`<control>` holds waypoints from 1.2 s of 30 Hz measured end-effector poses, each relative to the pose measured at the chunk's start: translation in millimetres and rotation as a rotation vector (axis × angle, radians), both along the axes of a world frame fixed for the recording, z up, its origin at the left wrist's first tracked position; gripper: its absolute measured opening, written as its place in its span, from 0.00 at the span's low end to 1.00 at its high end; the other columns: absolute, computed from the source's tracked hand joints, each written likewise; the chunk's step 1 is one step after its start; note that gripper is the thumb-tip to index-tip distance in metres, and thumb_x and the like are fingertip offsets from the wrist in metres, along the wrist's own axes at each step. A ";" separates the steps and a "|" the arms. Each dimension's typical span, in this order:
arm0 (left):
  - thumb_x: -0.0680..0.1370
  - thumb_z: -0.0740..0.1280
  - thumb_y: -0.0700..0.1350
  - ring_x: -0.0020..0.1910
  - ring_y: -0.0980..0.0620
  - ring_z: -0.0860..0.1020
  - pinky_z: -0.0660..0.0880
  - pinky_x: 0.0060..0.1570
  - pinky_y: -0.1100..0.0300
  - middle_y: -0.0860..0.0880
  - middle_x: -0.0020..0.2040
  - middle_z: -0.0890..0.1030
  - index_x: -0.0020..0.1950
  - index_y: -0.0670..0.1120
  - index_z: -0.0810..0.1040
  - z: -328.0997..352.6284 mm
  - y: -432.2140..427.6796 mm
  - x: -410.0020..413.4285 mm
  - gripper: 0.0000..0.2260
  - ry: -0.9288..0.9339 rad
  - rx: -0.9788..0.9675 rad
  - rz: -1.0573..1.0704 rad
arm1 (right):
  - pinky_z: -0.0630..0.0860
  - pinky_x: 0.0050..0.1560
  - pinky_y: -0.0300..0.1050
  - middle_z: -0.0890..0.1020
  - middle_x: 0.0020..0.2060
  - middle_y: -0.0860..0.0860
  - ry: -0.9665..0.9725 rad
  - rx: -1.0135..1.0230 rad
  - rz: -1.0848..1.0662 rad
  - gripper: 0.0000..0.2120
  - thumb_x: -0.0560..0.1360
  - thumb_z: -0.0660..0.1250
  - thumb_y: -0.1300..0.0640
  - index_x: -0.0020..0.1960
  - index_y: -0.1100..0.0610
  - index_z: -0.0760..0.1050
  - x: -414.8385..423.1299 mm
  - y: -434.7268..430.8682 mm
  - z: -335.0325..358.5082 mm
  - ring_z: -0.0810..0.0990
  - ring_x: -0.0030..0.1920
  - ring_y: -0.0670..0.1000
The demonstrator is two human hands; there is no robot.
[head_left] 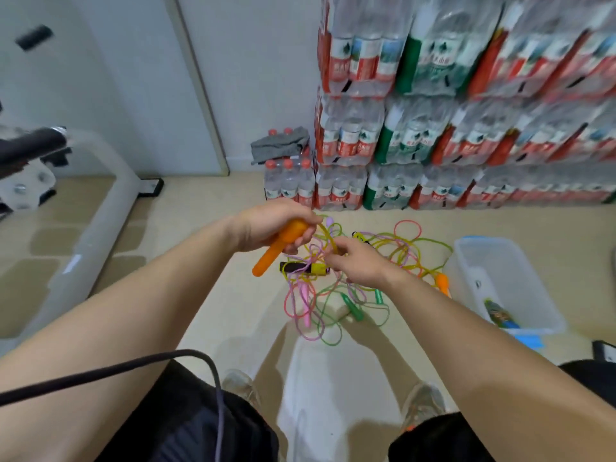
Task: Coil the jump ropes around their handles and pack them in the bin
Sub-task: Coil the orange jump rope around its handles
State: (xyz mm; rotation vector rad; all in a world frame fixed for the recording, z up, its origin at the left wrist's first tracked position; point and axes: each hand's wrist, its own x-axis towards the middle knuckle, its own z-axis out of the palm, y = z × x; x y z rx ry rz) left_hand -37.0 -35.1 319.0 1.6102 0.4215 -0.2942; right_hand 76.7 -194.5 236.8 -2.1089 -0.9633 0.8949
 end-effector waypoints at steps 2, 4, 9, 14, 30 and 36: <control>0.81 0.65 0.49 0.30 0.49 0.70 0.70 0.37 0.56 0.45 0.32 0.73 0.37 0.44 0.79 15.6 -1.6 -5.3 0.15 -0.027 0.010 0.009 | 0.75 0.38 0.47 0.81 0.40 0.55 0.030 0.045 -0.052 0.10 0.82 0.63 0.52 0.48 0.58 0.75 1.7 -6.3 20.1 0.79 0.40 0.52; 0.80 0.66 0.54 0.32 0.50 0.72 0.72 0.40 0.55 0.47 0.33 0.74 0.42 0.45 0.81 22.1 -2.0 -10.3 0.15 -0.067 0.103 0.061 | 0.78 0.33 0.44 0.82 0.40 0.56 0.157 0.135 -0.169 0.09 0.84 0.62 0.56 0.48 0.59 0.75 3.2 -14.9 44.8 0.83 0.38 0.54; 0.69 0.80 0.45 0.29 0.64 0.74 0.70 0.35 0.68 0.61 0.28 0.77 0.55 0.47 0.78 -1.1 -24.6 -13.3 0.18 -0.198 0.445 0.047 | 0.81 0.32 0.40 0.82 0.36 0.53 0.456 0.387 -0.320 0.08 0.84 0.62 0.58 0.49 0.60 0.77 2.6 -37.2 104.1 0.85 0.34 0.53; 0.73 0.77 0.49 0.30 0.67 0.75 0.71 0.40 0.62 0.65 0.29 0.79 0.49 0.50 0.84 -36.5 -52.9 9.5 0.08 -0.235 0.610 0.009 | 0.81 0.34 0.40 0.81 0.31 0.53 0.675 0.591 -0.423 0.12 0.83 0.62 0.54 0.49 0.62 0.77 6.4 -38.6 121.1 0.82 0.31 0.49; 0.79 0.64 0.48 0.23 0.56 0.66 0.70 0.32 0.62 0.53 0.25 0.69 0.36 0.46 0.75 5.1 -26.2 31.7 0.13 -0.137 -0.501 0.457 | 0.75 0.55 0.52 0.81 0.45 0.51 0.185 -0.032 0.090 0.04 0.69 0.70 0.51 0.43 0.46 0.76 18.1 -22.6 -21.4 0.80 0.48 0.51; 0.82 0.65 0.48 0.29 0.53 0.73 0.72 0.32 0.63 0.50 0.29 0.77 0.43 0.45 0.77 -5.0 3.2 35.5 0.10 -0.223 -0.230 0.615 | 0.72 0.37 0.44 0.74 0.30 0.50 0.103 -0.088 -0.112 0.09 0.80 0.67 0.60 0.41 0.59 0.74 32.4 -40.0 -26.1 0.71 0.33 0.49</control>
